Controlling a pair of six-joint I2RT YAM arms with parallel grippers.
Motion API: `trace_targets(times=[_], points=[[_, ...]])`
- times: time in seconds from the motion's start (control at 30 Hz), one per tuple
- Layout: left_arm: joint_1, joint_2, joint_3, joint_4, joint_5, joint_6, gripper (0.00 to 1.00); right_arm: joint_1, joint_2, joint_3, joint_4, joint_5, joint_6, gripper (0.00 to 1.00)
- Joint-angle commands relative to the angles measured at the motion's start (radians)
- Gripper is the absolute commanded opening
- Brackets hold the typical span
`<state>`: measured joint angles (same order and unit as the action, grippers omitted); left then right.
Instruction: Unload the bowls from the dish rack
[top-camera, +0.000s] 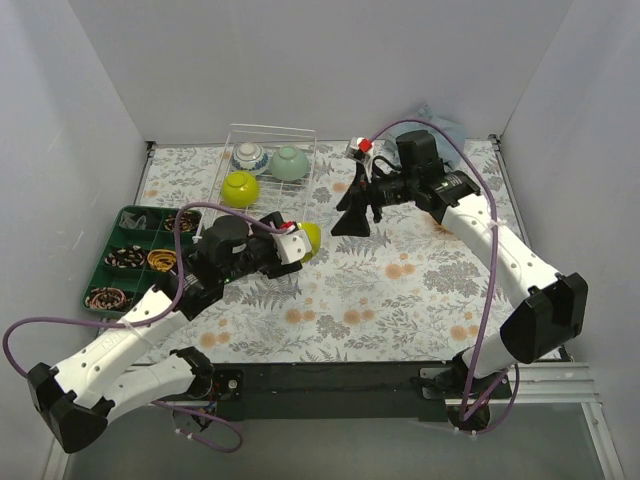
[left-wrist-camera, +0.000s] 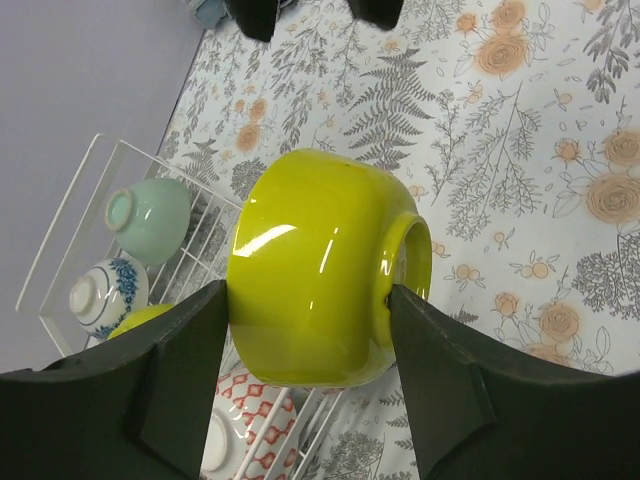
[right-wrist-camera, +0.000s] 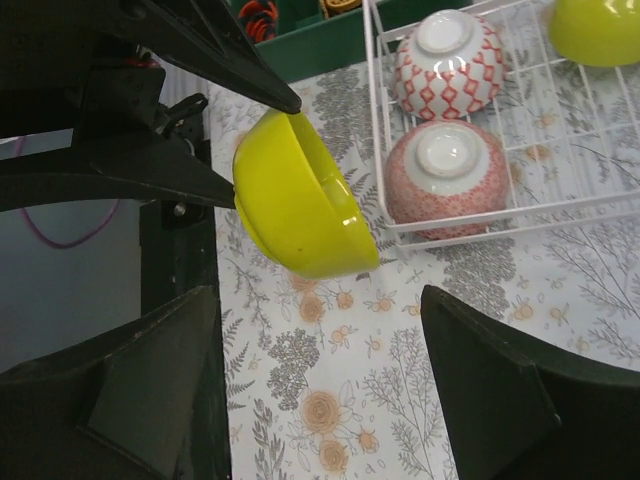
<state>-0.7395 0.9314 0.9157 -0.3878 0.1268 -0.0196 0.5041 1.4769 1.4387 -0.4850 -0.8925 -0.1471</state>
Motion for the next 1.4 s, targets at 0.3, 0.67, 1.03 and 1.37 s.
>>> trace_targets(times=[0.3, 0.67, 1.03, 1.37], points=[[-0.133, -0.060, -0.037, 0.009, -0.055, 0.129, 0.04, 0.073, 0.174, 0.143, -0.121, -0.288, -0.155, 0.93], [-0.155, -0.026, -0.035, 0.052, -0.039, 0.136, 0.04, 0.132, 0.243, 0.138, -0.247, -0.379, -0.281, 0.90], [-0.159, -0.003, -0.067, 0.061, -0.036, 0.112, 0.06, 0.146, 0.276, 0.128, -0.360, -0.376, -0.364, 0.44], [-0.159, 0.003, -0.097, 0.078, -0.052, 0.047, 0.48, 0.142, 0.224, 0.057, -0.357, -0.277, -0.353, 0.01]])
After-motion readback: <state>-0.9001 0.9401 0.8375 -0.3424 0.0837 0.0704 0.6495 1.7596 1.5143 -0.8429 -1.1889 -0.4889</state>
